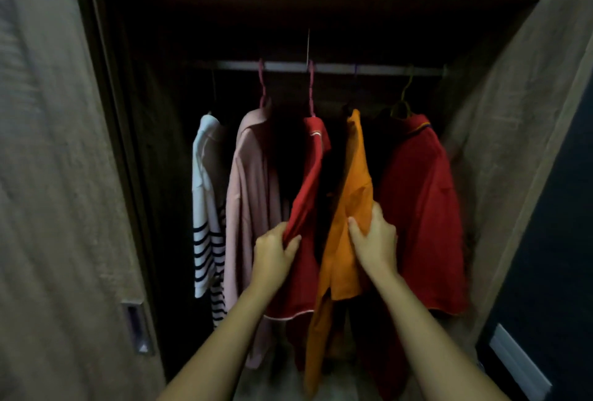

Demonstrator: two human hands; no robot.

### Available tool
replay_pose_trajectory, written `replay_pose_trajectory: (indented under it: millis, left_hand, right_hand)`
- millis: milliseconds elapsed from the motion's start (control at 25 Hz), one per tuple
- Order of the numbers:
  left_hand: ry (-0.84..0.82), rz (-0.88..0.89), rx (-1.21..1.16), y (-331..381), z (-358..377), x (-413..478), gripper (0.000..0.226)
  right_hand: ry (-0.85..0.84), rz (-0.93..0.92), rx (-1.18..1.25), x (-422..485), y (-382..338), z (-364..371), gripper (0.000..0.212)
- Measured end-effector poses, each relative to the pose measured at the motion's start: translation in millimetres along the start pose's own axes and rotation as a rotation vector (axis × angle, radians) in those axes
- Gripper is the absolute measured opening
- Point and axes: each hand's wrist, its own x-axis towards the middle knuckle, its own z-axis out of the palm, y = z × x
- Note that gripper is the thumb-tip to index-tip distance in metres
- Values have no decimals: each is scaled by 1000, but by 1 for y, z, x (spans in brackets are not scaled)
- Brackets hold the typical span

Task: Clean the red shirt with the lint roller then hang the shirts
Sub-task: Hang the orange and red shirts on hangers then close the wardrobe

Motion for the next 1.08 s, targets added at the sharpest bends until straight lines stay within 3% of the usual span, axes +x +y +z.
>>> replay_pose_trajectory:
  millis: [80,200,280,560,720,880,1080]
  left_hand:
    - [116,-19,-16,-2,-12,-2,39]
    - [300,9,-32,2,-34,-4,46]
    - [354,90,17,-4,-50,-8,47]
    - [239,235,539,-67,-115,-38,56]
    - [234,330,659,-102,-168,-50,56]
    - [139,397,757,-138,-220,-52,55]
    - [-59,495,897,-174,-264,-40,56]
  right_hand:
    - [25,-31,-27,-5,-3,4,43]
    - [93,-163,-54,-22,-15,18,71]
    - [121,-324,-87,-40,-24,32,69]
    - [-185,-480,-107,-141,-51,109,64]
    - [-347,-503,-156,-205,-80,163,60]
    - [-609,-735,-332,-249,-105,216,54]
    - [-769,-825,-768,-246,-139,262,64]
